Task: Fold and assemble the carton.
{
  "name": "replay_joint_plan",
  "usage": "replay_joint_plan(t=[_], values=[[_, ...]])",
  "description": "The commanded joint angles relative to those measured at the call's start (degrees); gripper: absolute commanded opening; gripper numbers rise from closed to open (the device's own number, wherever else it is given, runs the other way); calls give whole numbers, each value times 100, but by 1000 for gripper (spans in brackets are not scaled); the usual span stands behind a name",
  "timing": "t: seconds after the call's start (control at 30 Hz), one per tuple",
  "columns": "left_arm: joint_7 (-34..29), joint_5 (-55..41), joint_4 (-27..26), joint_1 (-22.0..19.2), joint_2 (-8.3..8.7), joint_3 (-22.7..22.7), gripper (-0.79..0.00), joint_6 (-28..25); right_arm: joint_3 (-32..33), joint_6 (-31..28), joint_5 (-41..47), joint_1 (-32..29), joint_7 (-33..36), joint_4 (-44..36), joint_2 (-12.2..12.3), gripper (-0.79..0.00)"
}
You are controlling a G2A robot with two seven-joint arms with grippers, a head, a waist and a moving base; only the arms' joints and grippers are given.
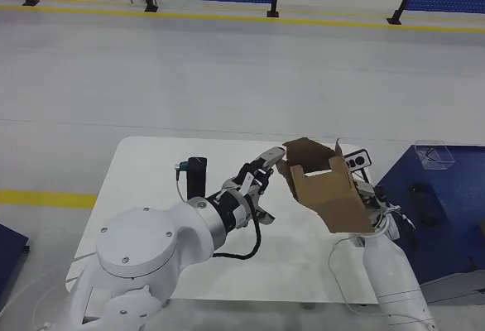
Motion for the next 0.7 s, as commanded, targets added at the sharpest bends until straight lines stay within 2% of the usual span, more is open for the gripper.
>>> replay_joint_plan(t=[0.0,0.17,0.37,0.5,0.67], values=[[-37,32,-143,148,21,-174,0,-51,19,-27,85,24,0,51,-9,-785],[-227,78,-229,471,77,-340,0,2,0,9,198,47,-56,136,-36,-785],[-879,496,-599,541,125,-283,0,-76,-52,-91,81,72,-79,149,-63,-785],[-1154,811,-599,485,143,-54,0,2,-93,-134,-35,81,-45,147,-77,-785],[-988,870,-599,551,191,403,0,2,-112,-183,-160,93,0,144,-85,-785]])
